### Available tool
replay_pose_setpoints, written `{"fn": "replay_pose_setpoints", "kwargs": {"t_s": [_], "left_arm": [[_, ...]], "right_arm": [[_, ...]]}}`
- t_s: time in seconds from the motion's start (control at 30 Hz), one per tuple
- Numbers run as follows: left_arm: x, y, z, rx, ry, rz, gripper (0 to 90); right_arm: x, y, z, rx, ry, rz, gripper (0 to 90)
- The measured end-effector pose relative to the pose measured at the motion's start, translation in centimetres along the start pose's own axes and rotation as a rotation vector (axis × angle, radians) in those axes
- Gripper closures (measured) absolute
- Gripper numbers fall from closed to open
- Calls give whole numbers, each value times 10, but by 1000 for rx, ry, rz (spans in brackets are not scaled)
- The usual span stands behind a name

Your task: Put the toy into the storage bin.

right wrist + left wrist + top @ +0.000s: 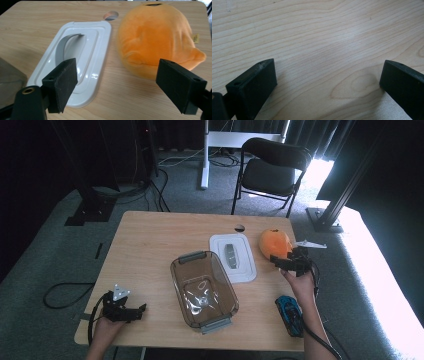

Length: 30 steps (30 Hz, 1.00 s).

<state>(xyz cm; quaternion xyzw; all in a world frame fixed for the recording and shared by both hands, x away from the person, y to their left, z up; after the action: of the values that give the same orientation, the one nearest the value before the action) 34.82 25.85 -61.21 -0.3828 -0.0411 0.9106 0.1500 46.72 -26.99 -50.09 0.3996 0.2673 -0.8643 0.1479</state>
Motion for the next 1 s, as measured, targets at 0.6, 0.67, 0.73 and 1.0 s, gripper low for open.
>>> {"fn": "replay_pose_setpoints", "kwargs": {"t_s": [0.6, 0.67, 0.73, 1.0], "left_arm": [[0, 0, 0, 4, 2, -3, 12], [0, 0, 0, 4, 2, -4, 12], [0, 0, 0, 5, 2, -5, 12], [0, 0, 0, 3, -8, -5, 0]], "right_arm": [[-14, 39, -3, 87, -6, -47, 155], [-17, 42, -5, 85, -1, -53, 154], [-18, 44, -8, 86, -3, -59, 154], [-23, 60, -24, 152, -59, -46, 154]]}}
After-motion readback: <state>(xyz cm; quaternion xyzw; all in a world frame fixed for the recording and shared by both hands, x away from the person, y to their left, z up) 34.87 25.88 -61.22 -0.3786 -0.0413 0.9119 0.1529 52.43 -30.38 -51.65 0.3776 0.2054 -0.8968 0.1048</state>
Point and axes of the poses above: each handheld gripper's, and its own axes: z roughly backward along the jaws, x roughly out of its underside, y roughly to its right, the point moved 9 cm from there along -z, roughly forward along the jaws, and after that the axes turned 14 degrees about -x, right-handed, at the moved point
